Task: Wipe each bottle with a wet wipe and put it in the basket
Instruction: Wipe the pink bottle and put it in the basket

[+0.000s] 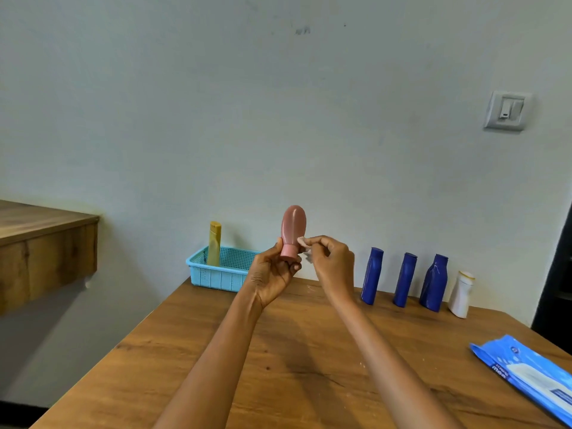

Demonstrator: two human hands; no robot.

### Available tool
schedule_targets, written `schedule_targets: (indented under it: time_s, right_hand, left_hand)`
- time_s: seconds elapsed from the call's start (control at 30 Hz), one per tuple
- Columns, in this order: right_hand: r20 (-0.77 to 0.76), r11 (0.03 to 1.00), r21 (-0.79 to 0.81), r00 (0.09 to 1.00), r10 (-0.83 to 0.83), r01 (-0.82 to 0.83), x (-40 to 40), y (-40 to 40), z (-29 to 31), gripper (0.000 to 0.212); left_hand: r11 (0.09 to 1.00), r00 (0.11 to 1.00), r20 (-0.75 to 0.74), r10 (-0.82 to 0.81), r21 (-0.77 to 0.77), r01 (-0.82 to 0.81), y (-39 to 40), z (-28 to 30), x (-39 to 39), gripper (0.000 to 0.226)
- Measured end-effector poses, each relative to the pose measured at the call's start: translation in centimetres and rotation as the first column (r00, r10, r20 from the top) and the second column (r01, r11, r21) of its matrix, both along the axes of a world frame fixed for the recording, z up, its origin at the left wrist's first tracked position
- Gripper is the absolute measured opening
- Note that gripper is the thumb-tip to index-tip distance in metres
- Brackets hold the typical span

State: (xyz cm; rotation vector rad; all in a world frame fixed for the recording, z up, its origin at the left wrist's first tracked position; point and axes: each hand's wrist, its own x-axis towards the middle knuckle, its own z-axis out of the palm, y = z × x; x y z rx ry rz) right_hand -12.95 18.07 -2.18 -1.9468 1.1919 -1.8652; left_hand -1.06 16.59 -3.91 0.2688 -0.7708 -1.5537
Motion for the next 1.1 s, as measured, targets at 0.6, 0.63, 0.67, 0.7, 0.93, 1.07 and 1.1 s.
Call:
schedule_targets:
  time_s: [0.6,0.63,0.67,0.7,0.93,1.07,1.1]
  right_hand:
    - [-0.296,0.976,-0.137,0.933,-0.205,0.171,0.3,-0.5,1.2,0.023]
    - [-0.292,0.980,-0.107,0.937,-0.193,0.169,0.2,-0.6,1.2,0.022]
    - [-0.285,0.983,-0.075,0.941,-0.182,0.167,-0.1,-0.6,1.3,0.022]
    - [-0.262,0.985,-0.049,0.949,-0.174,0.167,-0.3,-0.7,1.4,0.023]
    - [0.001,0.994,0.102,0.999,0.044,-0.044,-0.9,-1.0,0.8,0.033]
    - [0.103,0.991,0.108,0.992,0.069,-0.080,-1.4,-1.4,0.5,0.037]
    - [0.137,0.990,0.115,0.988,0.071,-0.087,-1.6,-1.5,0.6,0.037]
  left_hand:
    - [0.979,0.941,0.274,0.200,-0.098,-0.180,-0.5,0.1,-1.1,0.017]
    - [0.979,0.940,0.277,0.200,-0.090,-0.182,-0.4,0.0,-1.1,0.017]
    - [0.981,0.941,0.277,0.195,-0.076,-0.181,-0.3,0.0,-1.1,0.016]
    - [0.982,0.945,0.270,0.187,-0.060,-0.178,-0.3,-0.1,-1.1,0.016]
    - [0.959,0.891,0.356,0.281,-0.075,-0.272,-0.9,0.1,-2.5,0.035]
    - [0.928,0.837,0.403,0.369,-0.207,-0.309,-0.9,0.3,-2.6,0.045]
    - [0.919,0.822,0.419,0.386,-0.251,-0.303,-0.8,0.6,-2.5,0.045]
